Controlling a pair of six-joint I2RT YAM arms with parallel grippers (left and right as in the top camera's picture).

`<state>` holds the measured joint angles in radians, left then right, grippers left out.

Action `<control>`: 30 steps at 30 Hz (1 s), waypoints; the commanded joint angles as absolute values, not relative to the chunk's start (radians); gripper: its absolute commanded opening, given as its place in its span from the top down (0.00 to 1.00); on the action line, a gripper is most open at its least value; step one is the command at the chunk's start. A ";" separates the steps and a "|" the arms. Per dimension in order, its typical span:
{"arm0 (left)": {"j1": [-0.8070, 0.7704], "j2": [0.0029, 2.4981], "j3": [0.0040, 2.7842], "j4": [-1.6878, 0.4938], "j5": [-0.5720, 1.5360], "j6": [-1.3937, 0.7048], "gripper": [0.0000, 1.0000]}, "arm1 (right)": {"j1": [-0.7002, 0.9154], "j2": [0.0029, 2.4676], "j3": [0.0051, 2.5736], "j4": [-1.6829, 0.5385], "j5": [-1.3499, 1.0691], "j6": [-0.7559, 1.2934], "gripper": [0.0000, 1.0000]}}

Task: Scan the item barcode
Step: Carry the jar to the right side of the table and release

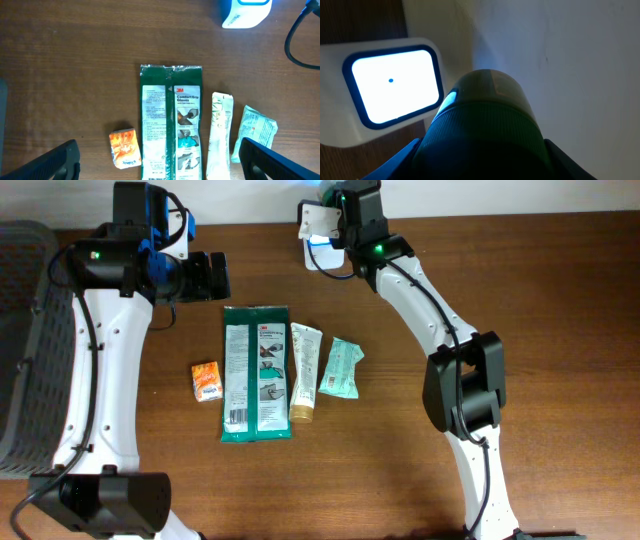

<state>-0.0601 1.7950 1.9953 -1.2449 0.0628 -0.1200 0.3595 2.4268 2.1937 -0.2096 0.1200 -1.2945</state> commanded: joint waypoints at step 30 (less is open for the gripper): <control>-0.063 1.785 2.009 -1.244 0.056 -0.114 0.01 | -0.198 2.004 1.816 -1.311 -0.002 -0.179 0.55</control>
<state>-0.0601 1.7950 1.9953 -1.2446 0.0631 -0.1200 -0.1787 2.0029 1.8736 -1.3621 -0.1596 -0.2821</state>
